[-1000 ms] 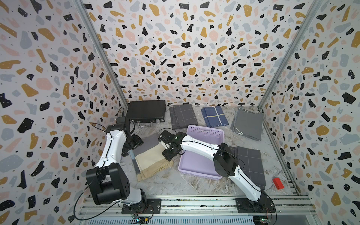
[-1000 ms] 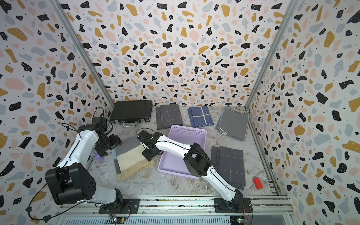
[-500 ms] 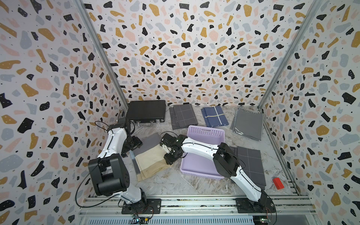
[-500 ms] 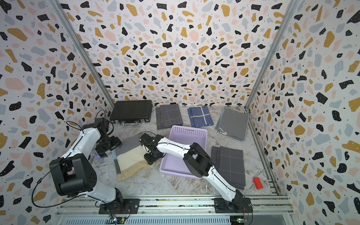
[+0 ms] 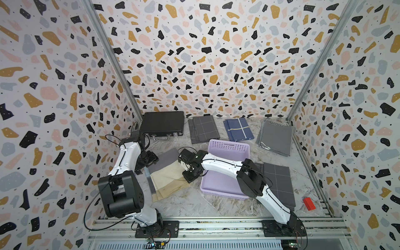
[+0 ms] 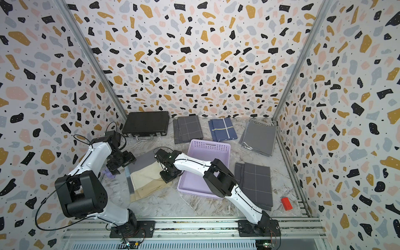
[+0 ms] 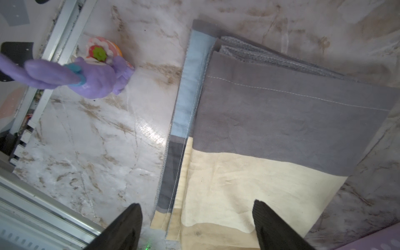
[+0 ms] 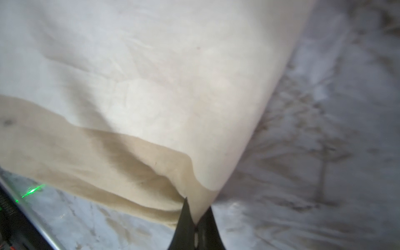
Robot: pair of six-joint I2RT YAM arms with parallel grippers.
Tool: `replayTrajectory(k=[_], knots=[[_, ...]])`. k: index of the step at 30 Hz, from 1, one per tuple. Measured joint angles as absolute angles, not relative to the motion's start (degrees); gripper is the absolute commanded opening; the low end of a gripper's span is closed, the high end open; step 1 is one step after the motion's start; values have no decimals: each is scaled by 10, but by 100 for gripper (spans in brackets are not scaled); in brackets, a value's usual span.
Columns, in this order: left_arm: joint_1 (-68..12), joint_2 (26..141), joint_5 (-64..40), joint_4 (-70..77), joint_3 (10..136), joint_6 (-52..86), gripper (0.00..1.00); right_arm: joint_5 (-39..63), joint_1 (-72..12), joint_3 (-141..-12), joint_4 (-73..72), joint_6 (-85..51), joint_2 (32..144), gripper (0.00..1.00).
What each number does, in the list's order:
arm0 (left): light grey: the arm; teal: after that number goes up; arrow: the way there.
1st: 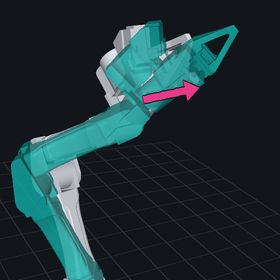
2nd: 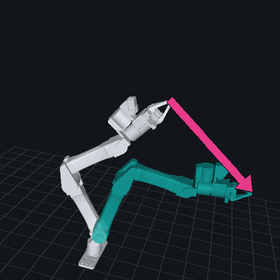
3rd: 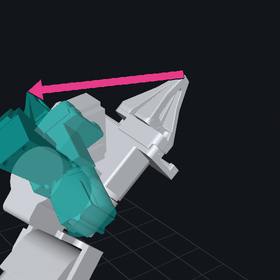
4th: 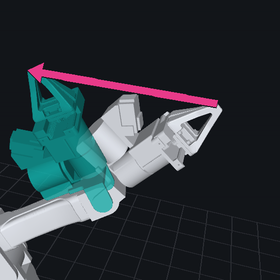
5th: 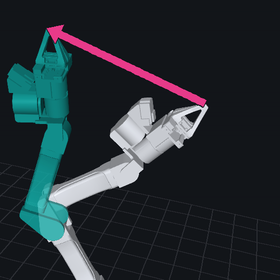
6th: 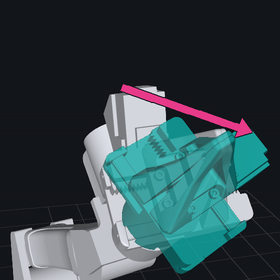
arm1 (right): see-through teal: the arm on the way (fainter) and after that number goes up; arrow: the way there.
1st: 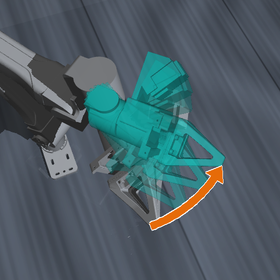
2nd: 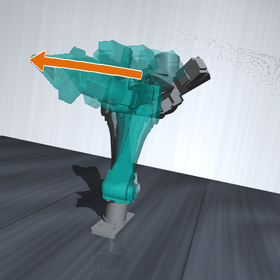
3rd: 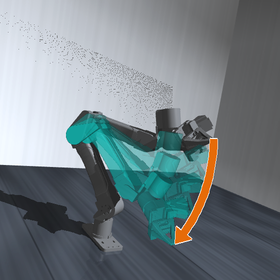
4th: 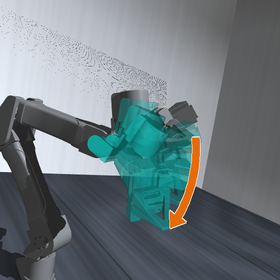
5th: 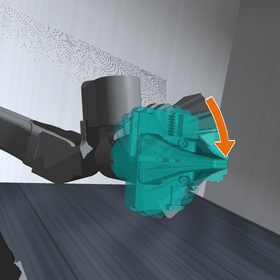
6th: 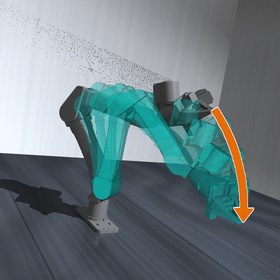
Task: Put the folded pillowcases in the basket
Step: Pick up the pillowcase at the center of the board.
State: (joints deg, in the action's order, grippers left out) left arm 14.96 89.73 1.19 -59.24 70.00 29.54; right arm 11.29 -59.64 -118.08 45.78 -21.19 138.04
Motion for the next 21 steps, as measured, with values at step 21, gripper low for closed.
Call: replayTrajectory(k=[21], knots=[[114, 1046, 10, -586, 754, 326, 79, 80, -550, -986, 374, -246, 1267, 0]])
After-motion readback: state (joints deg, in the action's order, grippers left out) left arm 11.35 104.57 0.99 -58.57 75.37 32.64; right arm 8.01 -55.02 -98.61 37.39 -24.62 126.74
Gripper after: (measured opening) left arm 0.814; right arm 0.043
